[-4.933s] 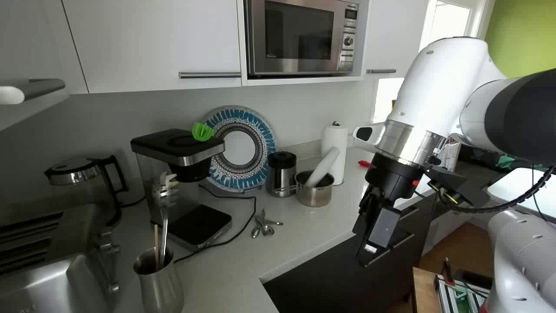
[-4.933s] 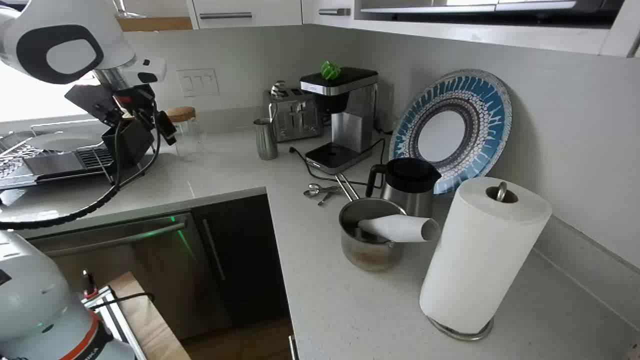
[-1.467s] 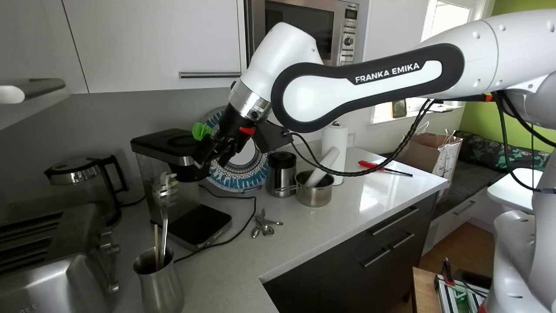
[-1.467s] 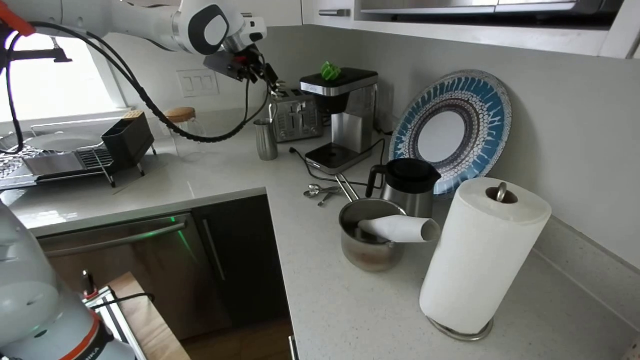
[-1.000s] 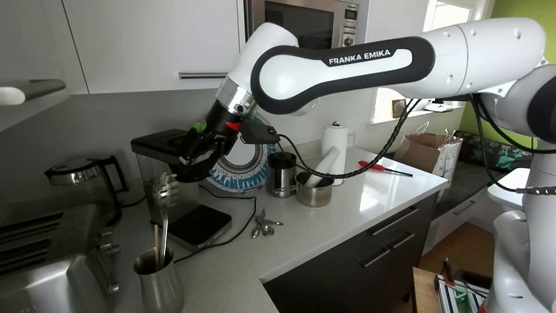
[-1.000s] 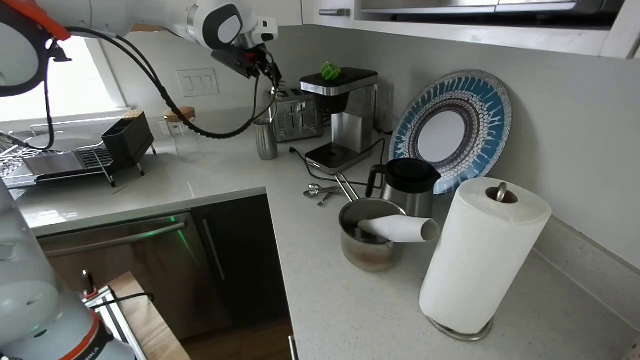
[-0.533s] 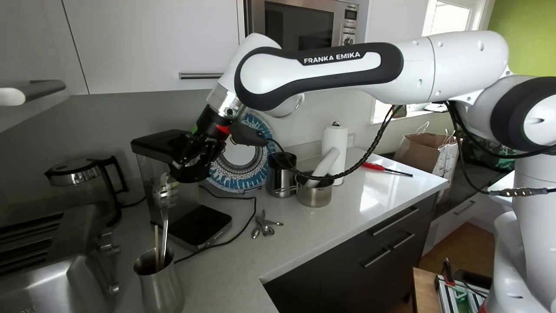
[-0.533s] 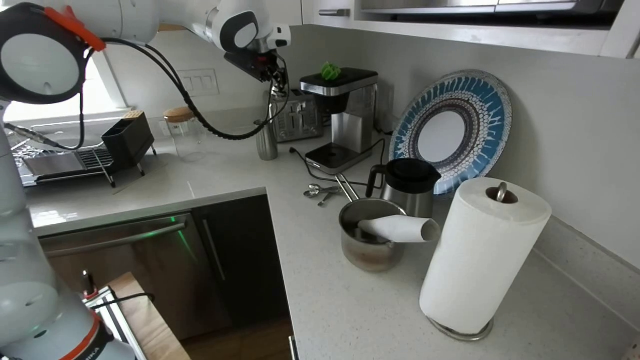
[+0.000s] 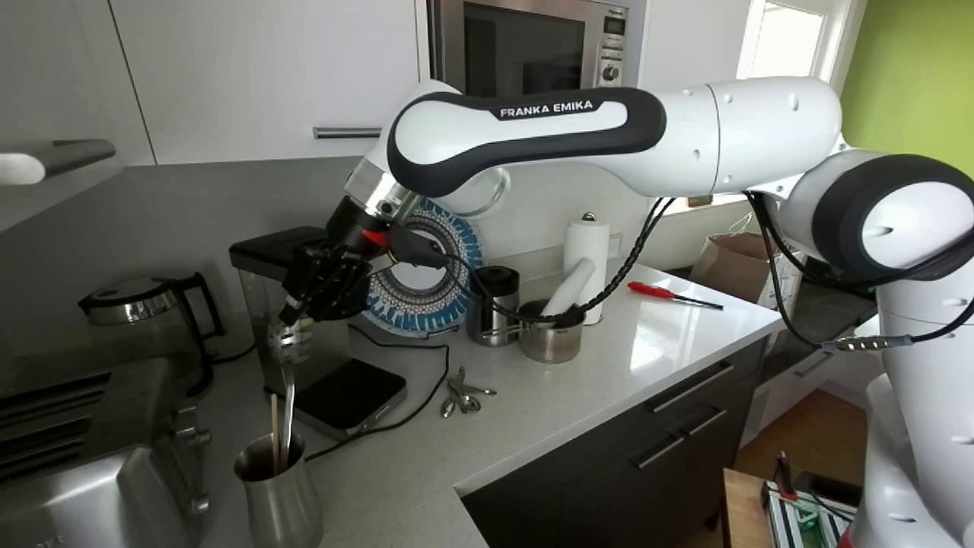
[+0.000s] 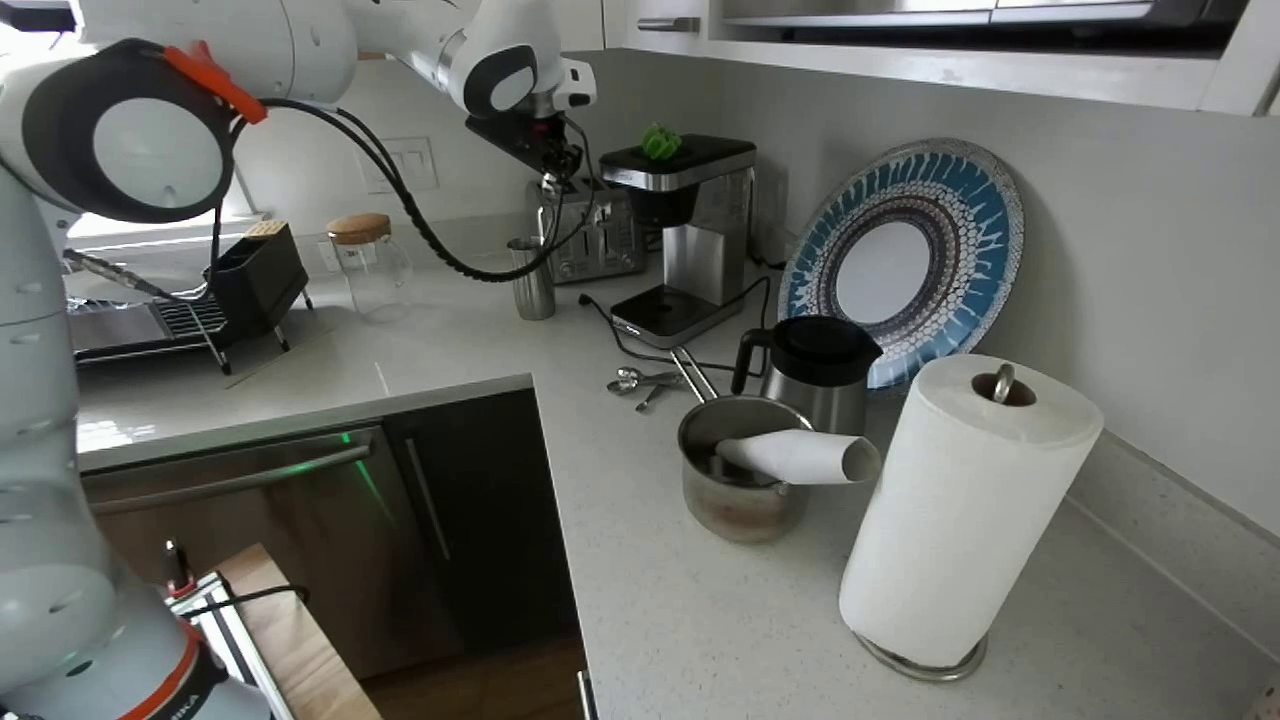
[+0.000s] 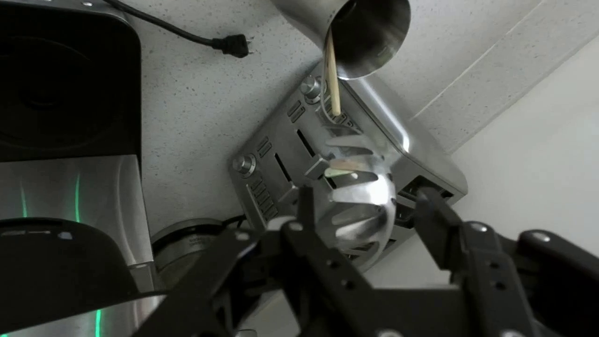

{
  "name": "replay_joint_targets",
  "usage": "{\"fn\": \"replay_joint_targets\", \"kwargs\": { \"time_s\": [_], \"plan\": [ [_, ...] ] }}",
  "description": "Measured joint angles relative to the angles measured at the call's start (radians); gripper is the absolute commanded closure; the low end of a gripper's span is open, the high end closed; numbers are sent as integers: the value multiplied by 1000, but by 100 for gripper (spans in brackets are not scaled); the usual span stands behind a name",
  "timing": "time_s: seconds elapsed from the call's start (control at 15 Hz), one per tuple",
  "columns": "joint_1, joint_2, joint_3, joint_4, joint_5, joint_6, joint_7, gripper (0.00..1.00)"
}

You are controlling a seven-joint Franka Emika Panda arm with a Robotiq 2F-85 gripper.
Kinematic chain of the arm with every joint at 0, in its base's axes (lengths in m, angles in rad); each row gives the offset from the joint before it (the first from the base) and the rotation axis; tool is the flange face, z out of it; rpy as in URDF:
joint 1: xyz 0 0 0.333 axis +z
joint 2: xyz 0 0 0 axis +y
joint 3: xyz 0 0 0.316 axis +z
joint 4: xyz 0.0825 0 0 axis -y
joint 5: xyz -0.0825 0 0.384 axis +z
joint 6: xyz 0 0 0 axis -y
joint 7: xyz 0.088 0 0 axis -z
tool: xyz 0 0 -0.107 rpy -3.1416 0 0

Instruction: Remove the pasta server from the cocktail shaker and put it on the counter top in front of the pot

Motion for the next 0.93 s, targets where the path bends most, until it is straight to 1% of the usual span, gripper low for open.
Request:
{"fn": "replay_joint_targets", "kwargs": {
  "time_s": [0.13, 0.2, 0.27, 0.53, 0.93],
  "plan": [
    [-7, 17, 12, 22, 36, -15, -37, 92],
    [-10, 24, 17, 31, 53, -22, -53, 99],
    [-13, 29, 22, 40, 68, -32, -68, 100],
    [-23, 34, 38, 68, 106, -60, -103, 99],
    [-25, 33, 41, 79, 125, -73, -140, 99]
  ]
}}
